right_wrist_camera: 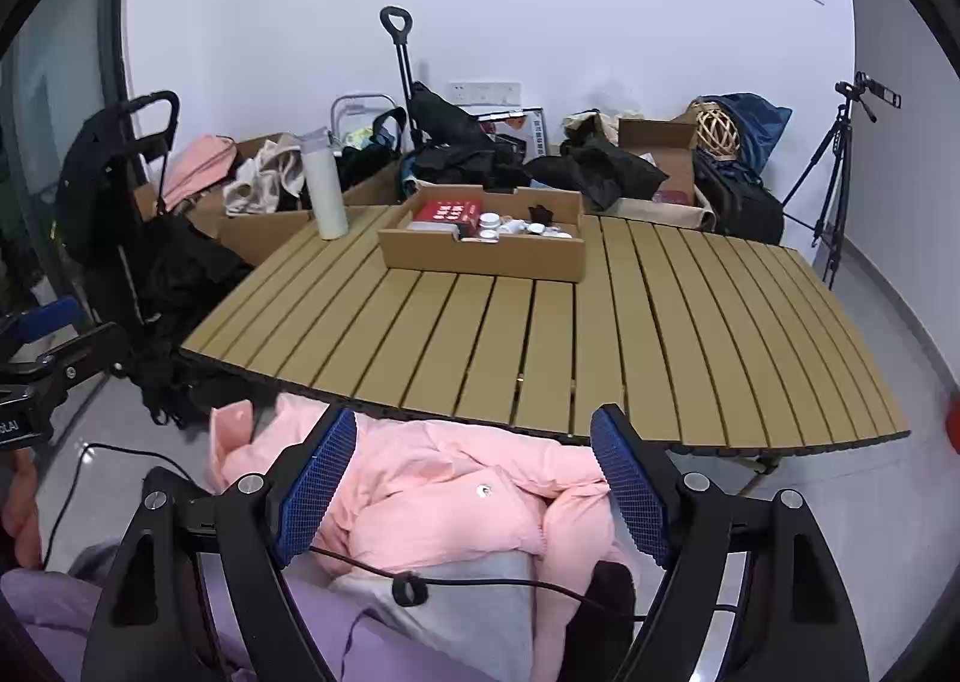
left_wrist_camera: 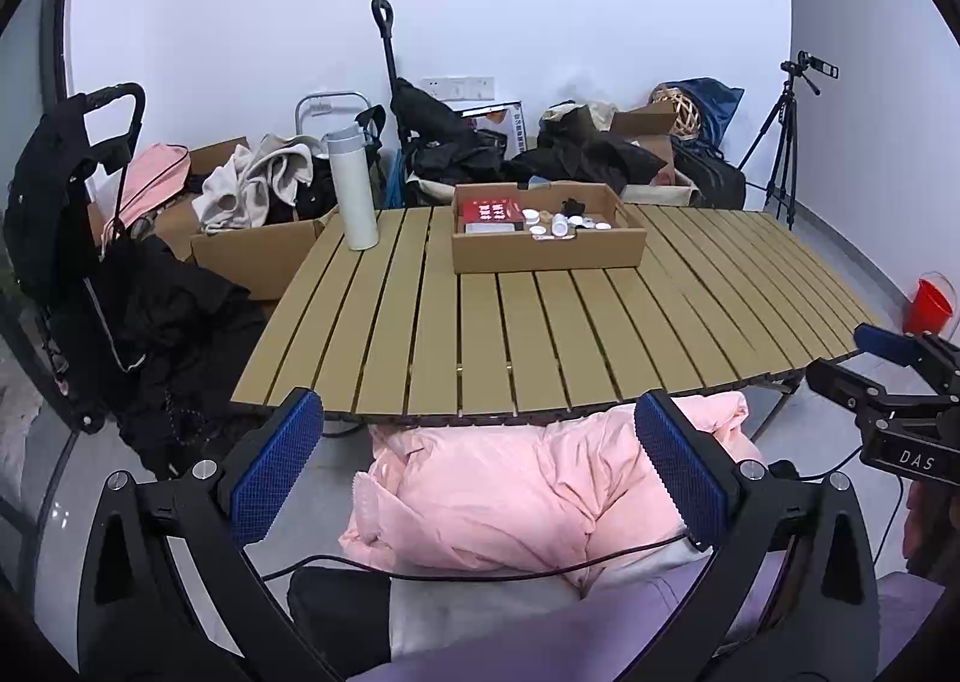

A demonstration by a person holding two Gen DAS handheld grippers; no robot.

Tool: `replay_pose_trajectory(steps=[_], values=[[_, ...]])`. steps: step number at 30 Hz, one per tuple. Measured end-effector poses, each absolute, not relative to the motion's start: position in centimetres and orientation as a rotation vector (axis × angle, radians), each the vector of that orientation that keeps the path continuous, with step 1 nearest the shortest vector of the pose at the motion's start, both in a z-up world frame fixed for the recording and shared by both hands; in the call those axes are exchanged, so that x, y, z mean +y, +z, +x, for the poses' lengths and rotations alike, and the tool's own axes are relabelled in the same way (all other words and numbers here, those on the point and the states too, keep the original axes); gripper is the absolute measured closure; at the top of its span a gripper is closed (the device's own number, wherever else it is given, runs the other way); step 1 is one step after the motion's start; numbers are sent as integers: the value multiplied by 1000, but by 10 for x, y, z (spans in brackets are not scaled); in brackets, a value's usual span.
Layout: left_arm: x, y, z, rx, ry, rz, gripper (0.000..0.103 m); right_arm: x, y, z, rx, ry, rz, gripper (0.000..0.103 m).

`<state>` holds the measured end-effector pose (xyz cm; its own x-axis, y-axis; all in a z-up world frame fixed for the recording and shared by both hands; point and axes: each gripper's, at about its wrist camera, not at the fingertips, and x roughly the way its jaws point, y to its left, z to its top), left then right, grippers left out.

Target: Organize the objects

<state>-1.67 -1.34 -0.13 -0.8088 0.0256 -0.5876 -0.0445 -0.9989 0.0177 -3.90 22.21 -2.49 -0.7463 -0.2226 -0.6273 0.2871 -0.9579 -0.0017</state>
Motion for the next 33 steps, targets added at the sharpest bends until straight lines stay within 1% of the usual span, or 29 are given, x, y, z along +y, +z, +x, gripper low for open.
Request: replay_pose_trajectory(steps=[4,33], values=[[-14,-4,-17,47,2950,-967,0,225,-26,-36,124,-2694,951,19],[-21,-4,-20,44,2943,-980,0,218,-33,-37,153,-2694,963,19]])
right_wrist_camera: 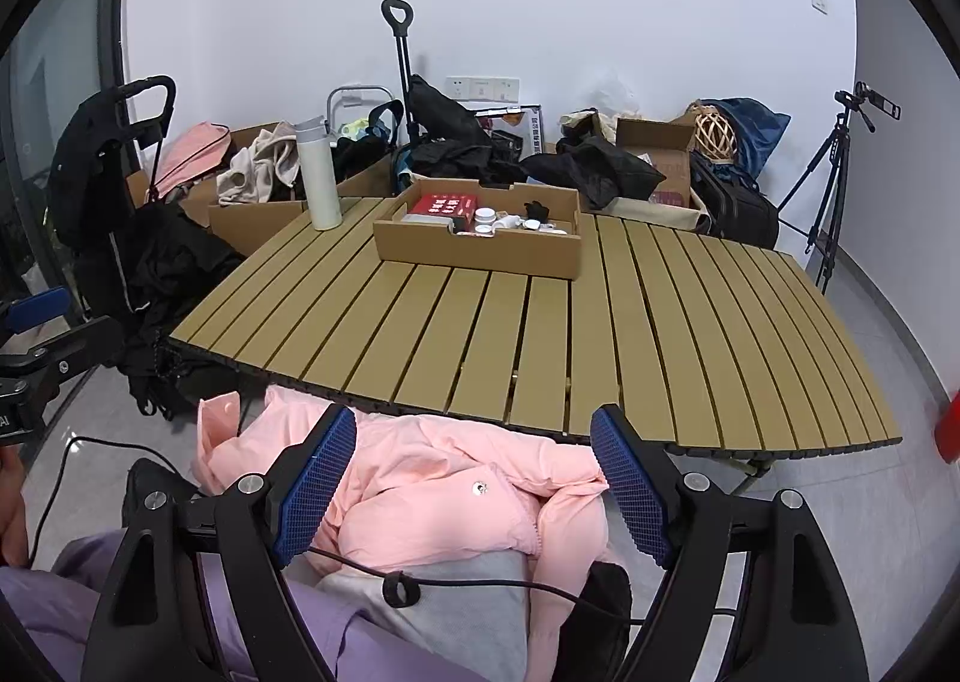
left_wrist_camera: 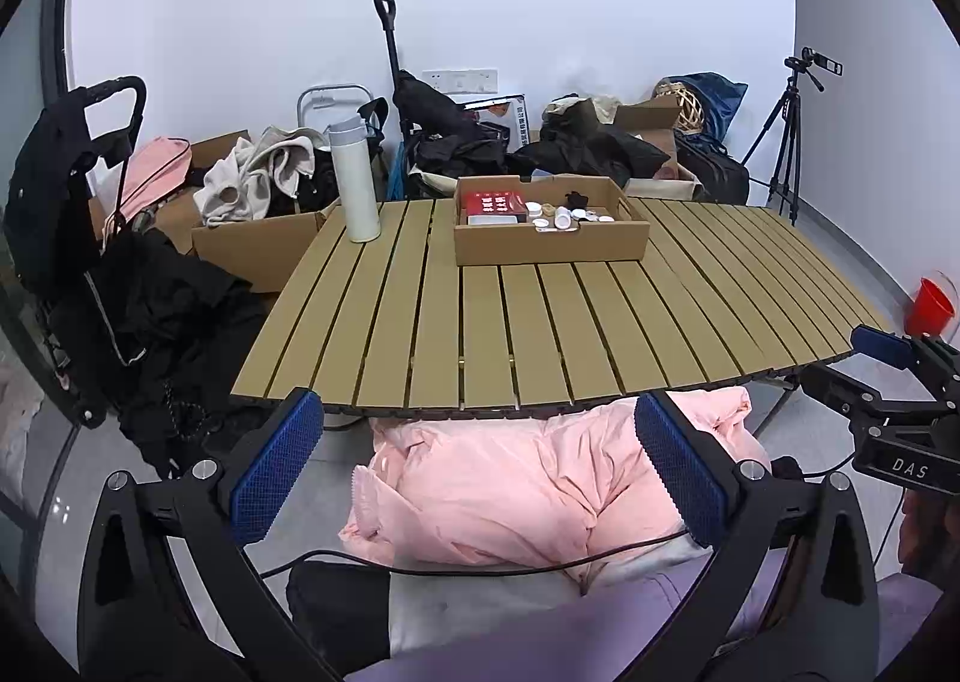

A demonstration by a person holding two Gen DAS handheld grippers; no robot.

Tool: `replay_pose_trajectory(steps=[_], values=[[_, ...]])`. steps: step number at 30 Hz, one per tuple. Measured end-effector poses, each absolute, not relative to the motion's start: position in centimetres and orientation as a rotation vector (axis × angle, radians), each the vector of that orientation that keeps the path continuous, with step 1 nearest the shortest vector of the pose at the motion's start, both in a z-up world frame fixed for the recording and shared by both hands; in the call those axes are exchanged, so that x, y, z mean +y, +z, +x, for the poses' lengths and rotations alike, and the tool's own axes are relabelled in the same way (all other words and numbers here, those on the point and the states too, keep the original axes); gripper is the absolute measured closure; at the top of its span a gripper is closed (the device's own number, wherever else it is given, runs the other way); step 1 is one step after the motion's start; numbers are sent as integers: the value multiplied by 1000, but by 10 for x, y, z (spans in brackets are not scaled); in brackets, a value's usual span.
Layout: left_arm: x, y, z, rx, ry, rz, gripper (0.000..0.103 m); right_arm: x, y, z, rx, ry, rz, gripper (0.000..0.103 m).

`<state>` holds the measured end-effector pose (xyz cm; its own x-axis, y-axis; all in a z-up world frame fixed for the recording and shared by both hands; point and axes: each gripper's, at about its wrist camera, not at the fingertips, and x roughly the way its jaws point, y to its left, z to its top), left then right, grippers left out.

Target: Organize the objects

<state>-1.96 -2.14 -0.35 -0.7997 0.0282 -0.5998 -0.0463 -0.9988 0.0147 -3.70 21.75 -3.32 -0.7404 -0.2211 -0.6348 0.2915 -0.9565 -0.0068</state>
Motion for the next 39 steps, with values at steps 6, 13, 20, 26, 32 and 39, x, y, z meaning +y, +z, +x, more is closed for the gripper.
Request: replay_pose_trajectory(steps=[6,13,20,26,32,39], values=[[-23,-4,-19,43,2943,-984,0,223,-32,-39,132,-2697,965,19],[-22,-6,-20,45,2939,-992,0,221,-32,-38,140,-2683,963,19],[-23,-8,-20,46,2937,-996,0,219,-34,-39,143,-2680,973,19],[-24,-12,-22,49,2930,-1009,0,218,-35,-40,140,-2679,982,19],[-23,-14,-23,46,2932,-1010,0,219,-34,-40,126,-2686,983,19],[-21,-14,-23,51,2929,-1015,0,218,-34,-41,124,-2683,988,19]])
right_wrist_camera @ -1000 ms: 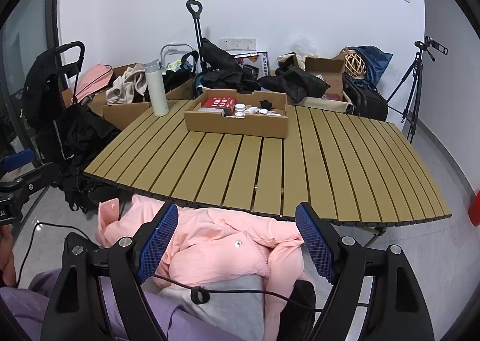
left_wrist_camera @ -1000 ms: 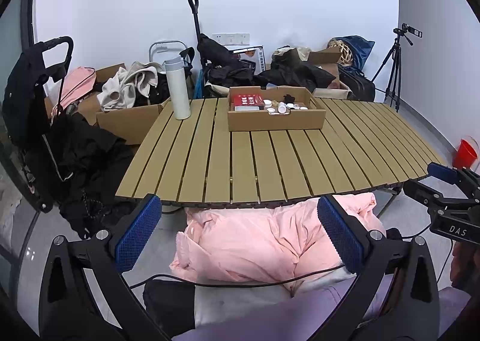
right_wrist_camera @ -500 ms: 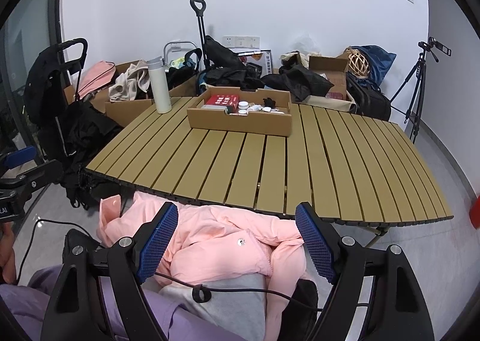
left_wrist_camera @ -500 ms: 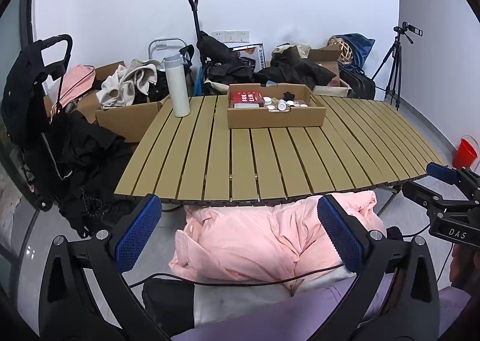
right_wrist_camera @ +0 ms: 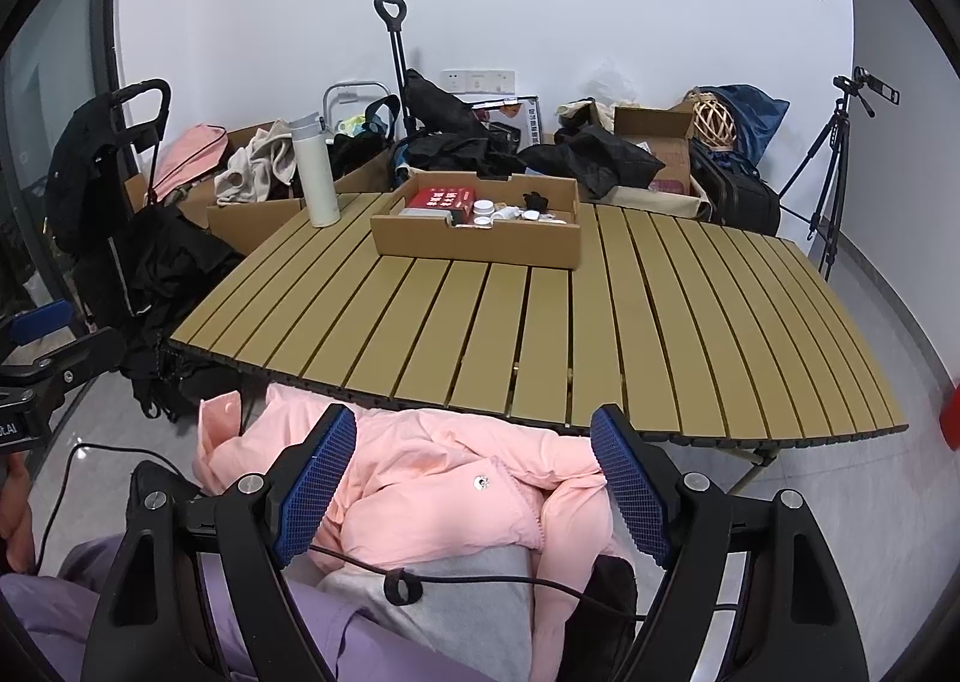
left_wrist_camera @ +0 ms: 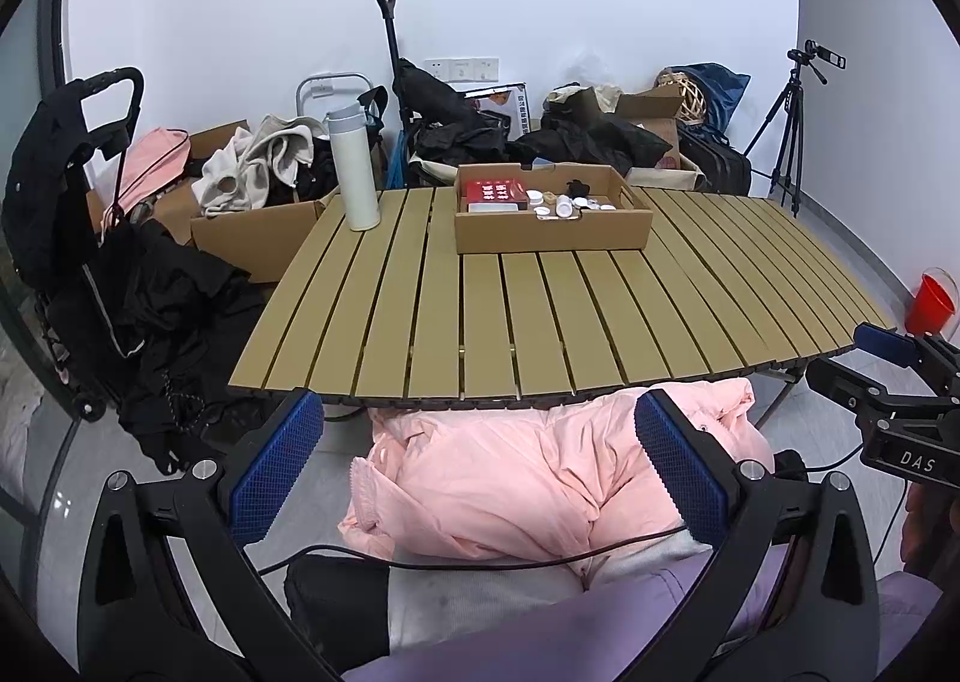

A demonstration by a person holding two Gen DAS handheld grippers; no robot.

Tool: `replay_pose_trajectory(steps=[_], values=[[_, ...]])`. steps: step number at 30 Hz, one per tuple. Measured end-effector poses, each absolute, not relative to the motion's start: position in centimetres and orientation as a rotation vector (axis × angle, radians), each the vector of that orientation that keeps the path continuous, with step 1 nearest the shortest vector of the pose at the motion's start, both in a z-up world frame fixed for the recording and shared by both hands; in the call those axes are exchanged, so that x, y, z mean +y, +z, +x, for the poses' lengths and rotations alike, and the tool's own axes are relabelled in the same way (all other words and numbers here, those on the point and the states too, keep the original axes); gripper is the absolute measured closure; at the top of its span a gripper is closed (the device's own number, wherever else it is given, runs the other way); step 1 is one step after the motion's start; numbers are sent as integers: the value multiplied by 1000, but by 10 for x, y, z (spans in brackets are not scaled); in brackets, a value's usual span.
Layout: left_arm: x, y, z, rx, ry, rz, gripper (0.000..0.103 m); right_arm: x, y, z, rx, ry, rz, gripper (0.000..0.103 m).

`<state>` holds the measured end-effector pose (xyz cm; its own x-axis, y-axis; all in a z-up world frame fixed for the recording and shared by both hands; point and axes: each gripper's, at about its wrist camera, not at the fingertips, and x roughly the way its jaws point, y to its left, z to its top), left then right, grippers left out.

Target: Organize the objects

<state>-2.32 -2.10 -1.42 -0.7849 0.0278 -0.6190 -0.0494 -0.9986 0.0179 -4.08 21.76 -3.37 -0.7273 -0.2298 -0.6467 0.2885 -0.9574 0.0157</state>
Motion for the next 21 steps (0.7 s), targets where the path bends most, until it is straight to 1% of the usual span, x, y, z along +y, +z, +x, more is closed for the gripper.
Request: replay_pose_trajectory(steps=[21], values=[[-22,-17,-26,26,2918,-1062,0,217,-40,-43,130,-2661,1022,19]])
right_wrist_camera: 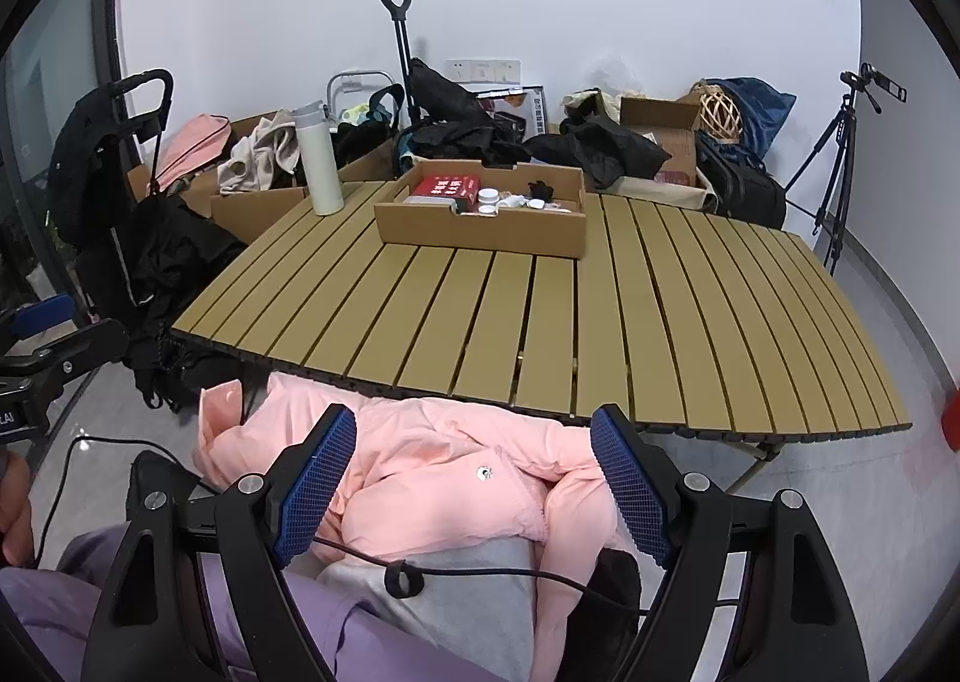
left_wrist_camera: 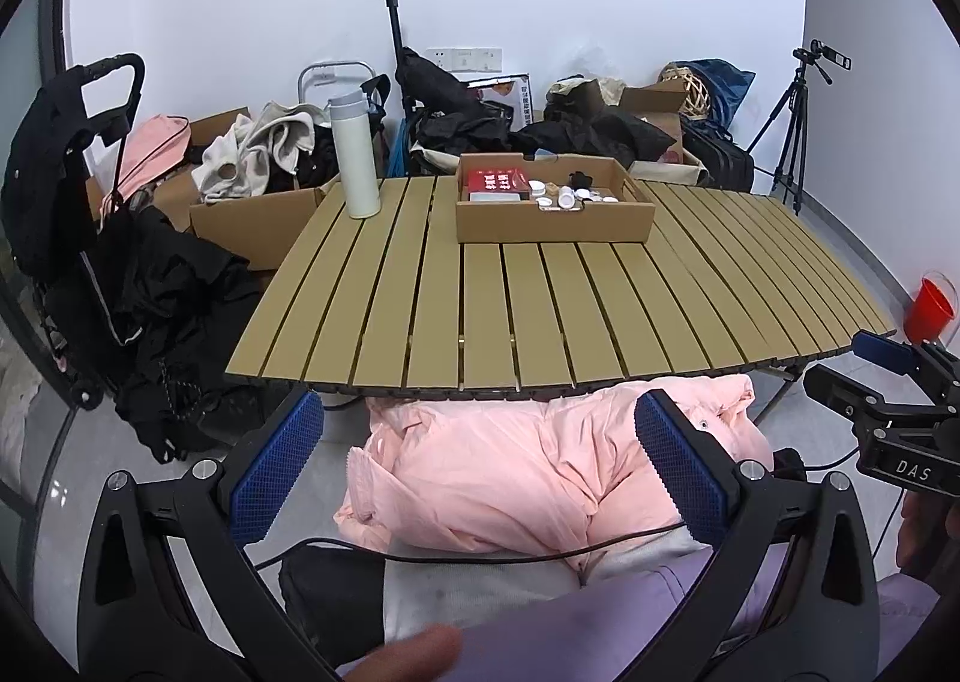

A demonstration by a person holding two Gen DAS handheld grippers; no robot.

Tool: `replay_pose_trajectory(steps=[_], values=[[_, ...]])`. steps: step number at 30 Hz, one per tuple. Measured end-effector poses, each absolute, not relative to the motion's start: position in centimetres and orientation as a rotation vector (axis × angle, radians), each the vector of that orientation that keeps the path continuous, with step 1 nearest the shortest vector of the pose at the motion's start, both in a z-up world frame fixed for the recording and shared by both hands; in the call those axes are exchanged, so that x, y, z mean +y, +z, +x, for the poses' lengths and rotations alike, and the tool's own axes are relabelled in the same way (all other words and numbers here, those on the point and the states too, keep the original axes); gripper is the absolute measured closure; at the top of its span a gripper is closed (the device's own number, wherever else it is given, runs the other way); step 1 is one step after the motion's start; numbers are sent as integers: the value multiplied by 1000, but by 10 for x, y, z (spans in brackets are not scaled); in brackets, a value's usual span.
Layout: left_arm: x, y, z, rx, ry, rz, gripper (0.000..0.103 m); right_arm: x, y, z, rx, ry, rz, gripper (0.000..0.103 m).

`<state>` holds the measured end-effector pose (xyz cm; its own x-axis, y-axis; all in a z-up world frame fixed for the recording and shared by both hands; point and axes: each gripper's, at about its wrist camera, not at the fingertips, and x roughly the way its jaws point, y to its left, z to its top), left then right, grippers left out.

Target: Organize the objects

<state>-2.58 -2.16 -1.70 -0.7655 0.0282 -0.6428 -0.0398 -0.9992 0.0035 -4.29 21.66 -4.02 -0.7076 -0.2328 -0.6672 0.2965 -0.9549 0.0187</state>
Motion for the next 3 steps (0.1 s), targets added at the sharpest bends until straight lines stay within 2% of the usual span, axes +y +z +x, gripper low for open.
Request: replay_pose_trajectory(steps=[3], values=[[-20,-20,-26,34,2911,-1076,0,216,-41,-43,130,-2655,1028,19]])
